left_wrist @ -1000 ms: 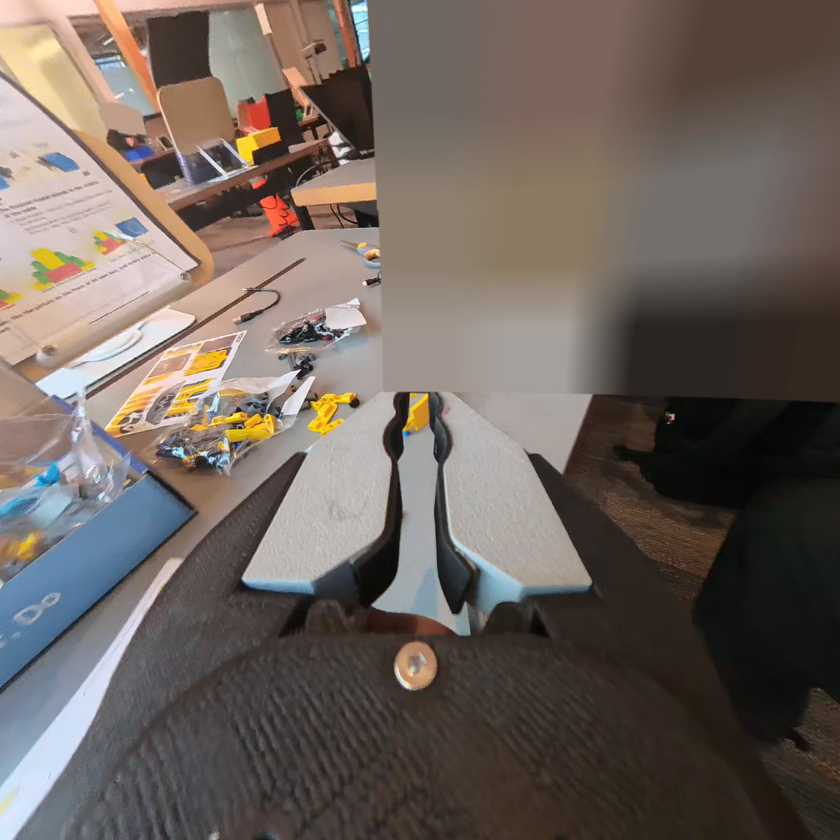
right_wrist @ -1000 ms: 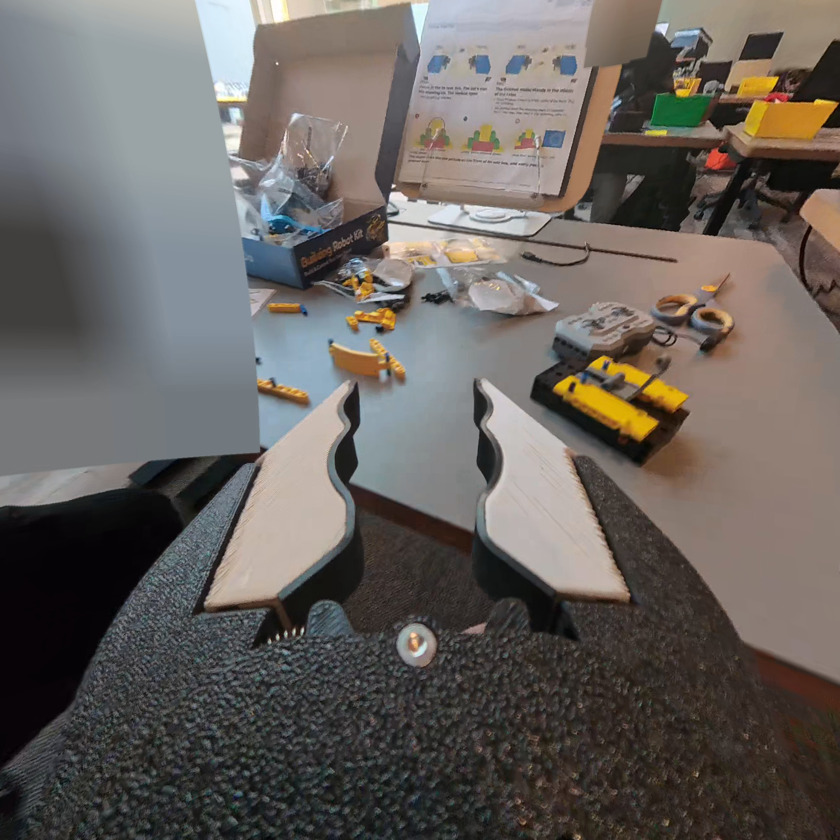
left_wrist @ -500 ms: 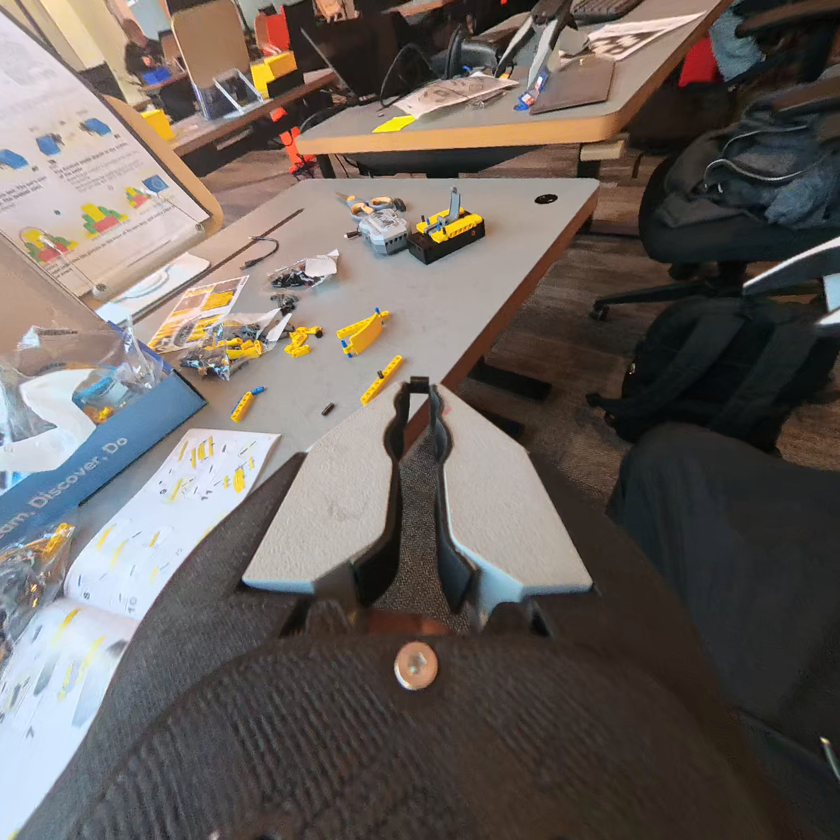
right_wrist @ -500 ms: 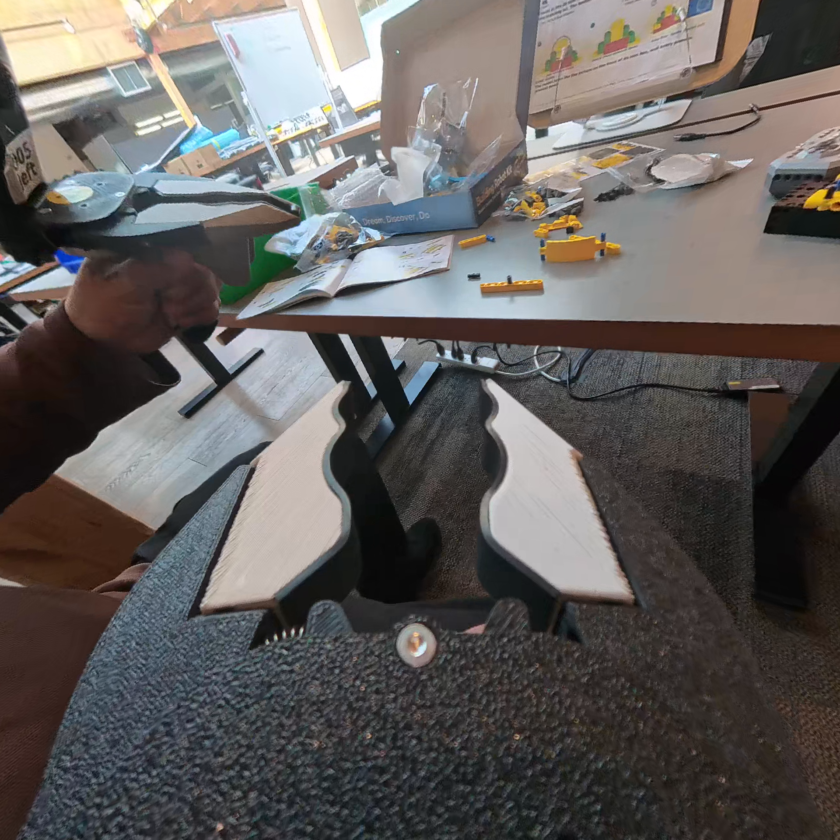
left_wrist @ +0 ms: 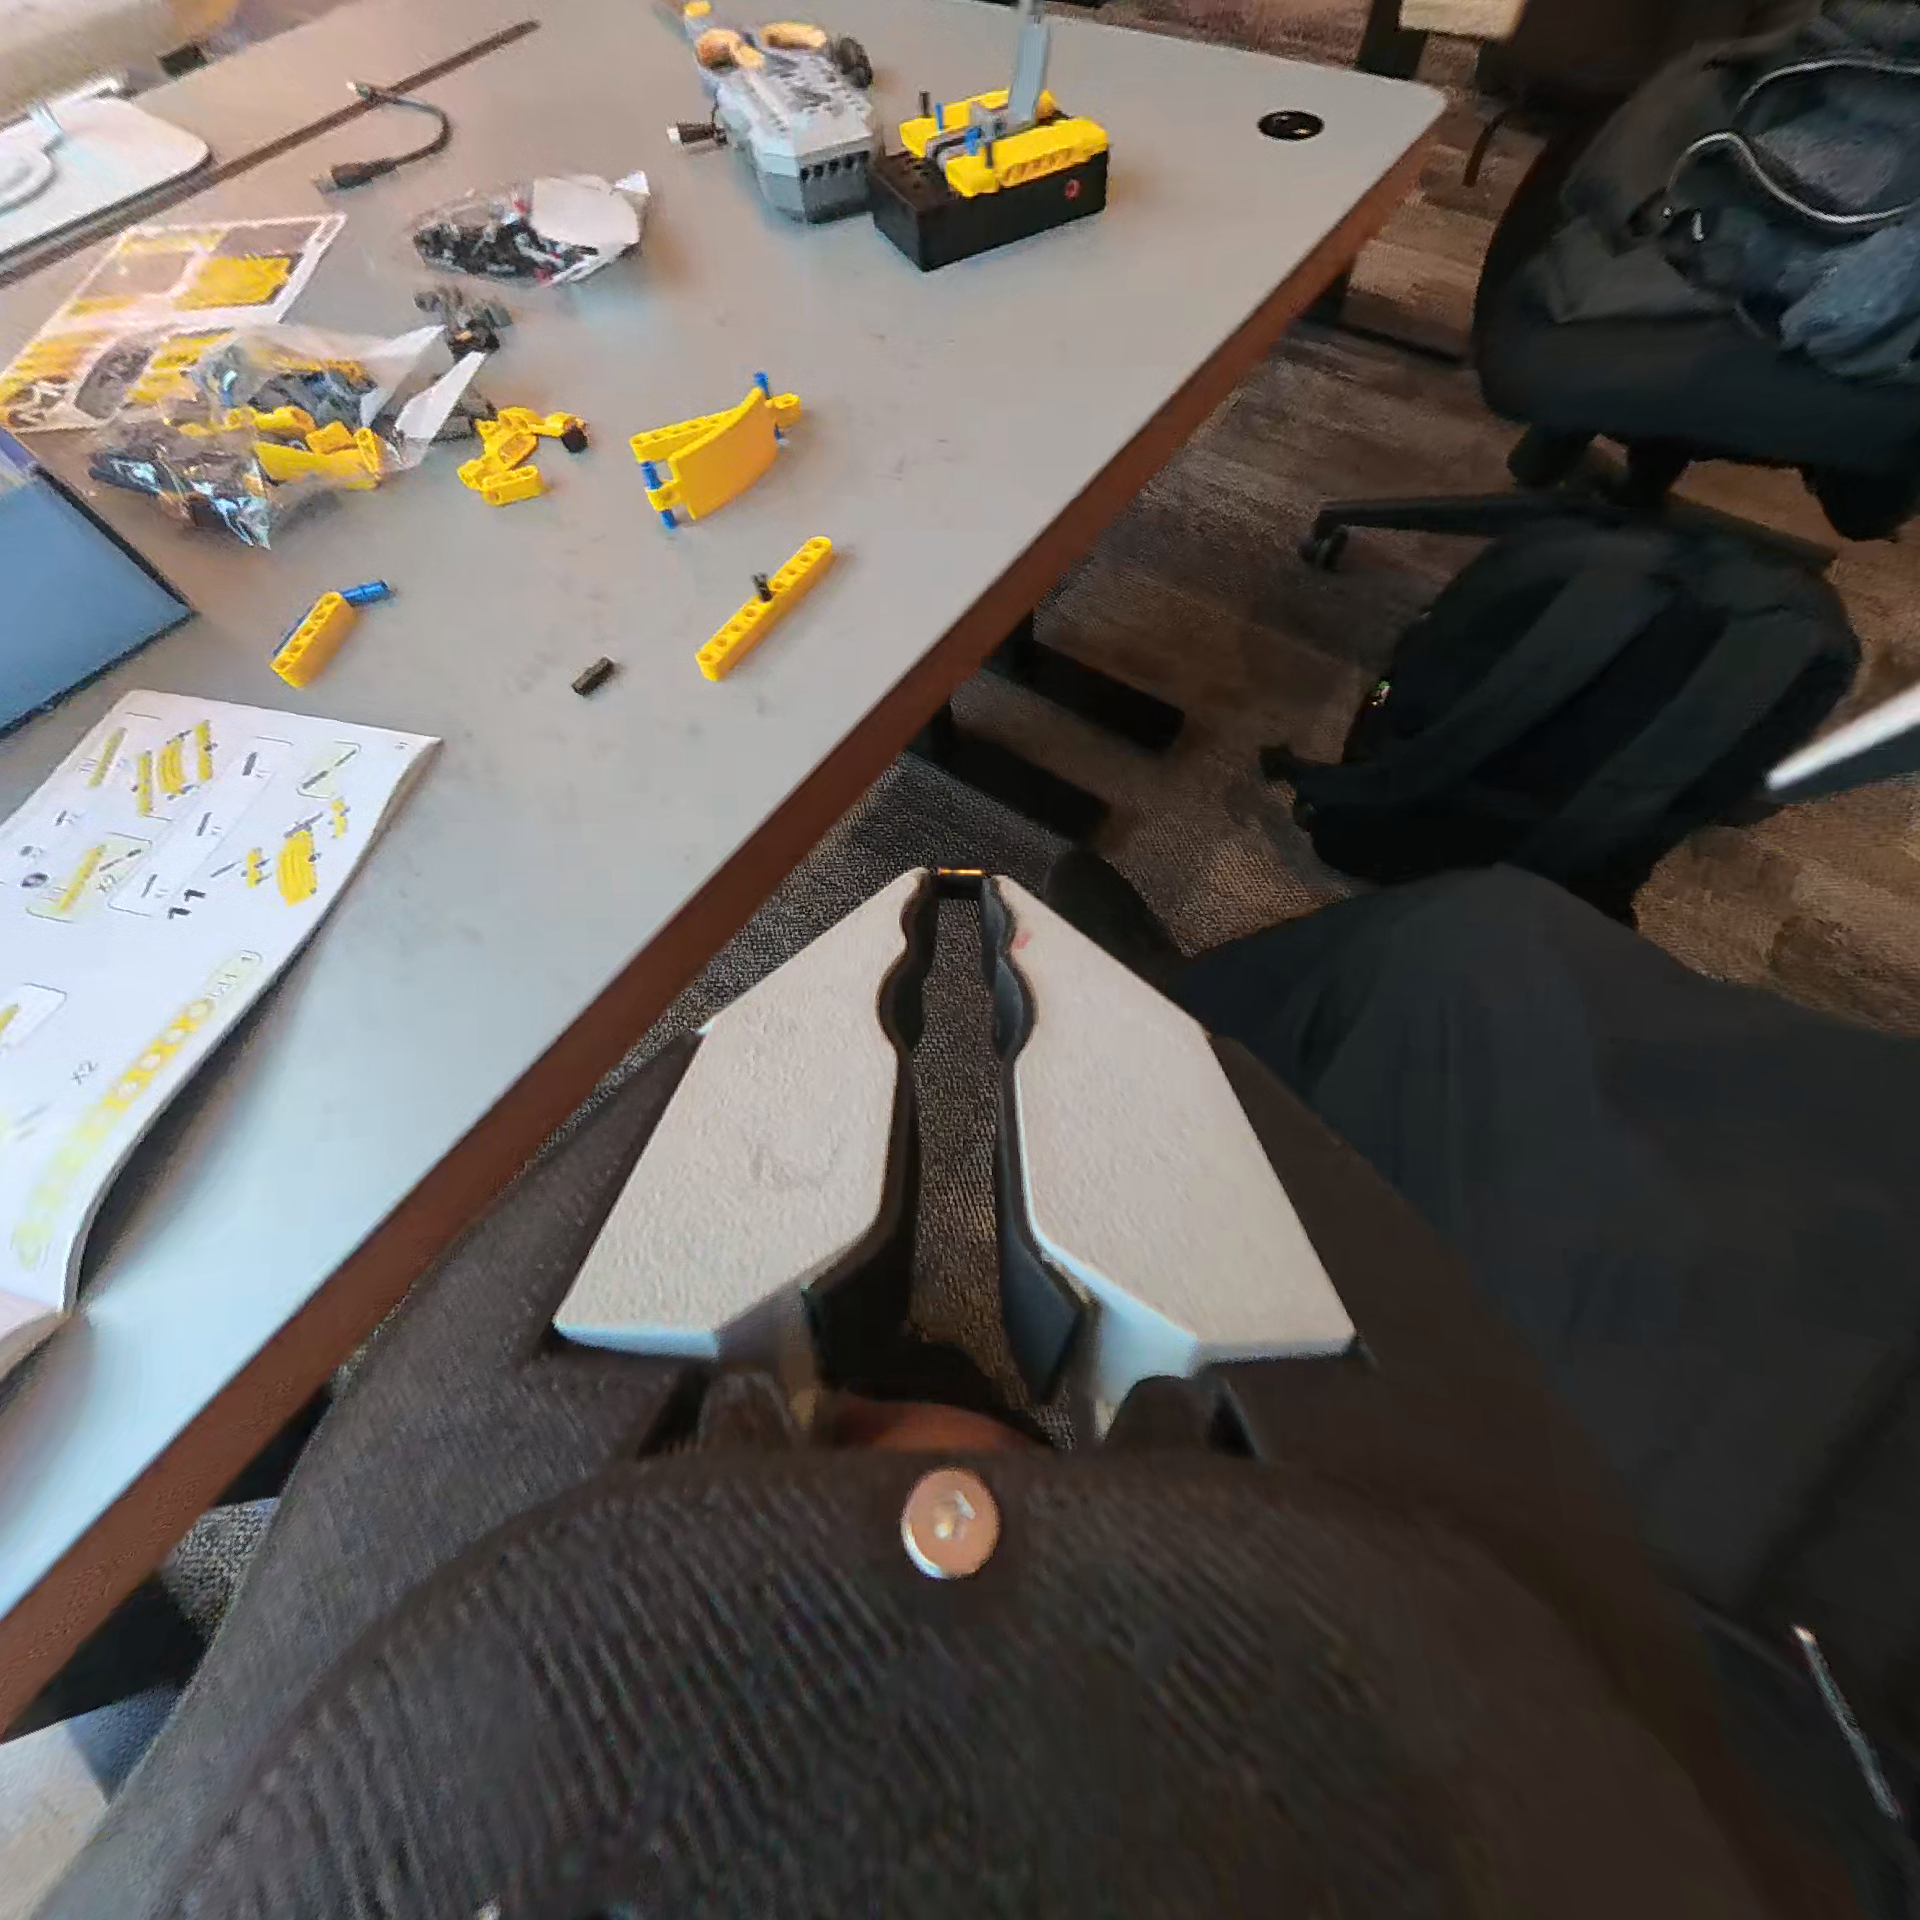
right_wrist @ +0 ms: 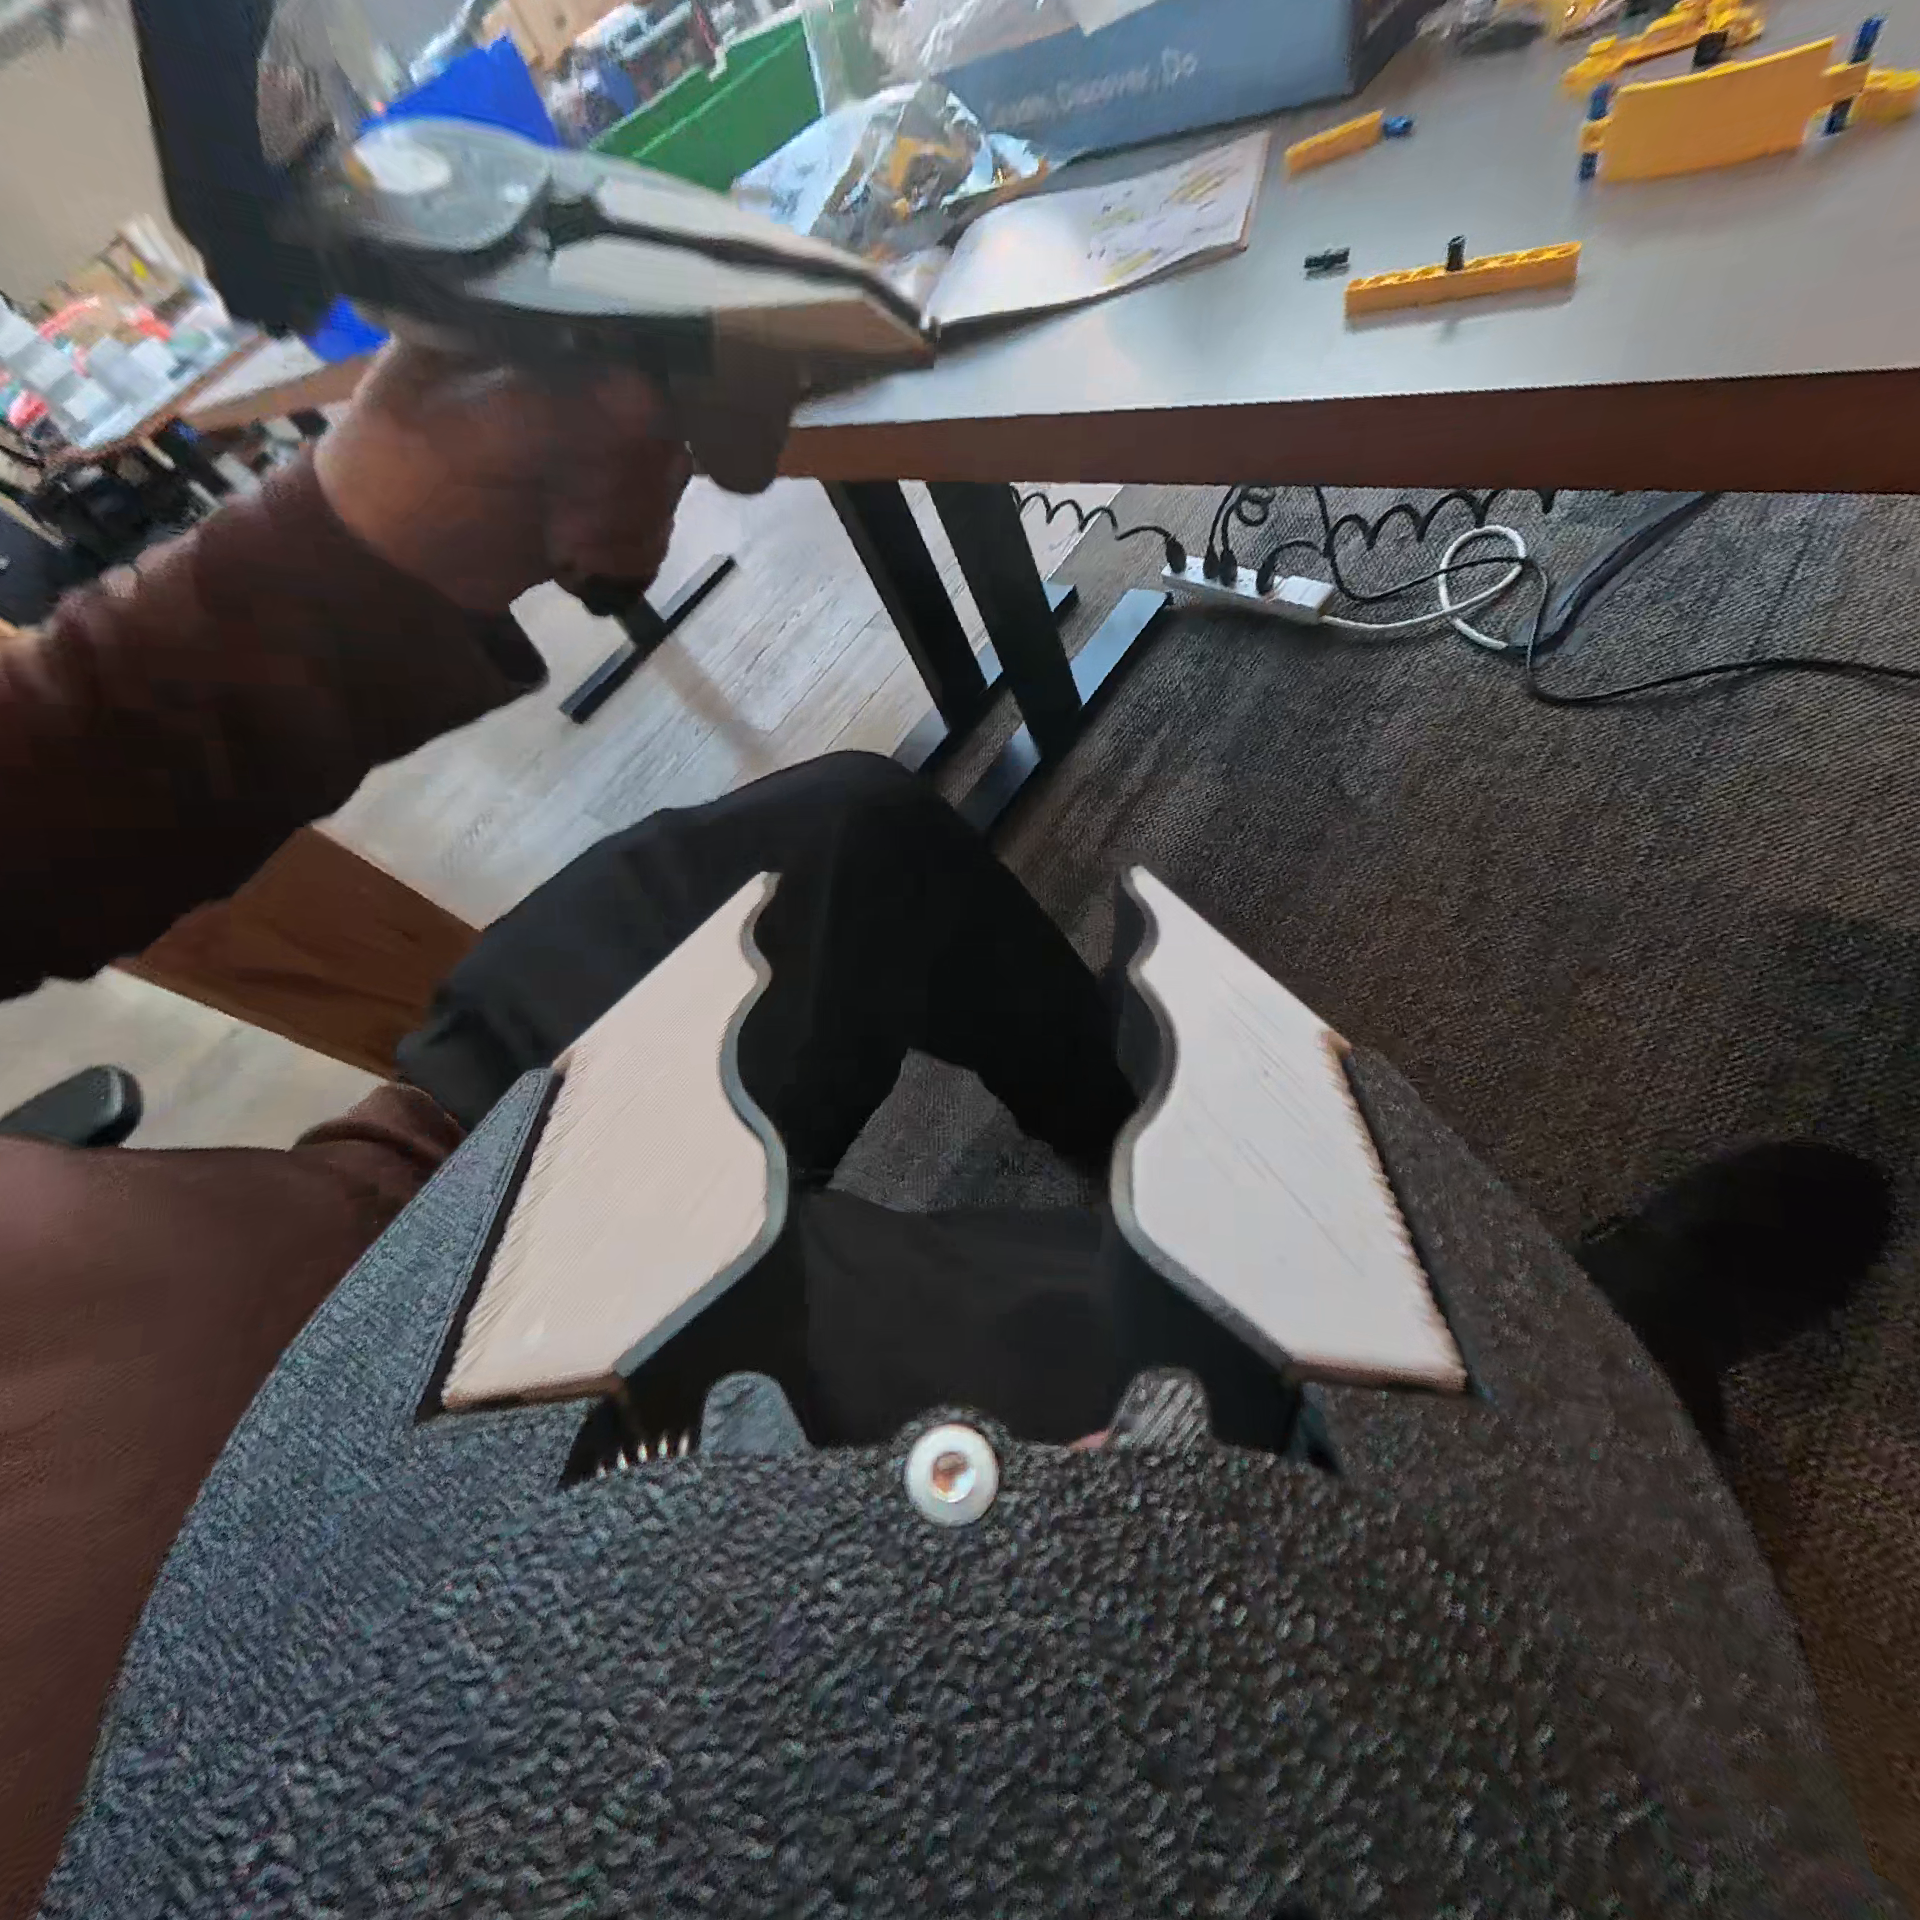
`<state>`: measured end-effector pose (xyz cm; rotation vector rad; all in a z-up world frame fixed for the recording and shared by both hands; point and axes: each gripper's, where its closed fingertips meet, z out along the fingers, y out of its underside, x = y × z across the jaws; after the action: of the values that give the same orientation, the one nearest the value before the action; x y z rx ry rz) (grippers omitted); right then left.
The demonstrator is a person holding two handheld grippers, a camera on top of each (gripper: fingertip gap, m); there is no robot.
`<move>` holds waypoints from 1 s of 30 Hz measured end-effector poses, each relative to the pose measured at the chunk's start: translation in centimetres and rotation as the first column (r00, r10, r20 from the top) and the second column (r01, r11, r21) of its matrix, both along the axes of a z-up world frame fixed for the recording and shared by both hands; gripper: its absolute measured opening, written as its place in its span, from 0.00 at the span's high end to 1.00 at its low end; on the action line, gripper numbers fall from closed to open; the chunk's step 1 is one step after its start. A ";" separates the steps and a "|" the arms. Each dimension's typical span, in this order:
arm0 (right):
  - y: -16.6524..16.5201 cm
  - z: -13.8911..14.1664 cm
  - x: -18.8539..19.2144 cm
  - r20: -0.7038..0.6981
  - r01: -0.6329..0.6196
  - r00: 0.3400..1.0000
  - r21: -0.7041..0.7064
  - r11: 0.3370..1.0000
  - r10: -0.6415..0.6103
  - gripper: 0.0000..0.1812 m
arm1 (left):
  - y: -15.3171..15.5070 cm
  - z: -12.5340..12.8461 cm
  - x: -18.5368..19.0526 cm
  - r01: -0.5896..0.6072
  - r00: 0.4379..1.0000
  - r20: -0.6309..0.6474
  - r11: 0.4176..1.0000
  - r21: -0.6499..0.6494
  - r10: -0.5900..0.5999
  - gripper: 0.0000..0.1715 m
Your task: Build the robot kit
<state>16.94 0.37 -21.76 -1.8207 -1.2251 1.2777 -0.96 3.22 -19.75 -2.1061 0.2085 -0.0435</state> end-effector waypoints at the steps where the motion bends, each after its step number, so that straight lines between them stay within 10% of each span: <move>1: 0.5 -0.6 -0.1 0.023 -0.010 1.000 0.017 1.000 0.010 0.66 | 1.0 -0.1 -0.8 -0.003 1.000 0.009 1.000 -0.004 0.003 0.97; 13: 19.6 -2.5 -6.7 0.058 0.096 0.993 0.160 0.982 -0.106 0.67 | 20.7 -0.8 -9.5 0.076 0.995 -0.064 0.997 -0.030 -0.078 0.97; 30: 31.2 0.8 -17.4 0.088 -0.023 0.996 0.258 0.966 0.000 0.68 | 20.5 -6.8 -10.9 0.134 0.963 -0.187 0.949 -0.284 -0.192 0.97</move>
<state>-0.47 31.58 -20.96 -1.6960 -1.3818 0.9991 -11.82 23.76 -26.53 -2.3596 0.5335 0.0582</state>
